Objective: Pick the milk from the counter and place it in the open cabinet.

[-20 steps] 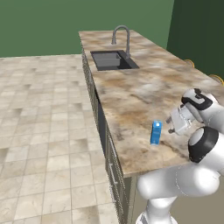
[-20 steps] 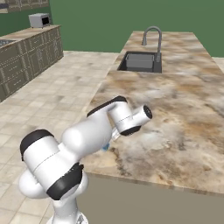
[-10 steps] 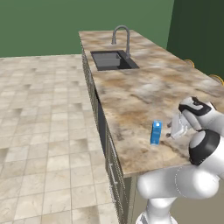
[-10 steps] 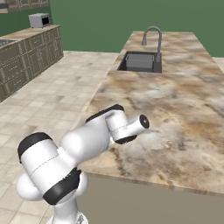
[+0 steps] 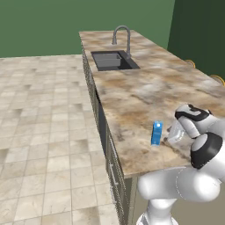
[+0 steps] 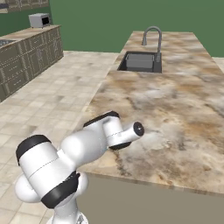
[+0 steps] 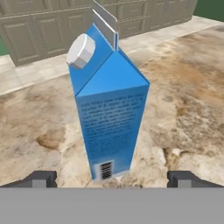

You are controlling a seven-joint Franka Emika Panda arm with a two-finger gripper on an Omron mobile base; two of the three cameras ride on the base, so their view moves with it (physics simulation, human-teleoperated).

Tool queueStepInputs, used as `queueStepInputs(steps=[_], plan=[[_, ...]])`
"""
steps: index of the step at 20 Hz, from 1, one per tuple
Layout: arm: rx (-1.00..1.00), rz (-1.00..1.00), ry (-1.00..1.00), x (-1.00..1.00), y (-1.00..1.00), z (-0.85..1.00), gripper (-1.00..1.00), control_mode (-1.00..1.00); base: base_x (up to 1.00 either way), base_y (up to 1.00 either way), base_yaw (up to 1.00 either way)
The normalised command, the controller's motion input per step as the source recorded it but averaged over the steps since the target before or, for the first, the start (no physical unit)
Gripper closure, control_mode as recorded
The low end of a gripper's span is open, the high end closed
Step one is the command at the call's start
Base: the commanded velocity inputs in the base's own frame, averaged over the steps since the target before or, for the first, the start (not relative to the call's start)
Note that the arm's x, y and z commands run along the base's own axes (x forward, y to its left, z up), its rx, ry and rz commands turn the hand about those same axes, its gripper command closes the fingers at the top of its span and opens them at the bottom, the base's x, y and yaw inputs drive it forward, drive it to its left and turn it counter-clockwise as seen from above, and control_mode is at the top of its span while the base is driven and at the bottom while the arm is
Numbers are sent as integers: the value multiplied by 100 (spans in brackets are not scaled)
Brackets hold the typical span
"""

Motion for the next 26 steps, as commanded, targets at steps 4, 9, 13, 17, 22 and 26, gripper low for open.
queueStepInputs(steps=[4, 9, 13, 17, 22, 26], plan=[[0, 0, 0, 13, 0, -7, -100, -100, 0, 0, 0], [0, 0, 0, 25, 0, -6, -100, -100, 0, 0, 0], [0, 0, 0, 16, 0, 0, -100, -100, 0, 0, 0], [0, 0, 0, 4, 0, 0, -100, -100, 0, 0, 0], [0, 1, 0, 0, 4, -1, -100, -100, 0, 0, 0], [1, 6, 0, 0, 18, 0, -100, -100, 0, 0, 0]])
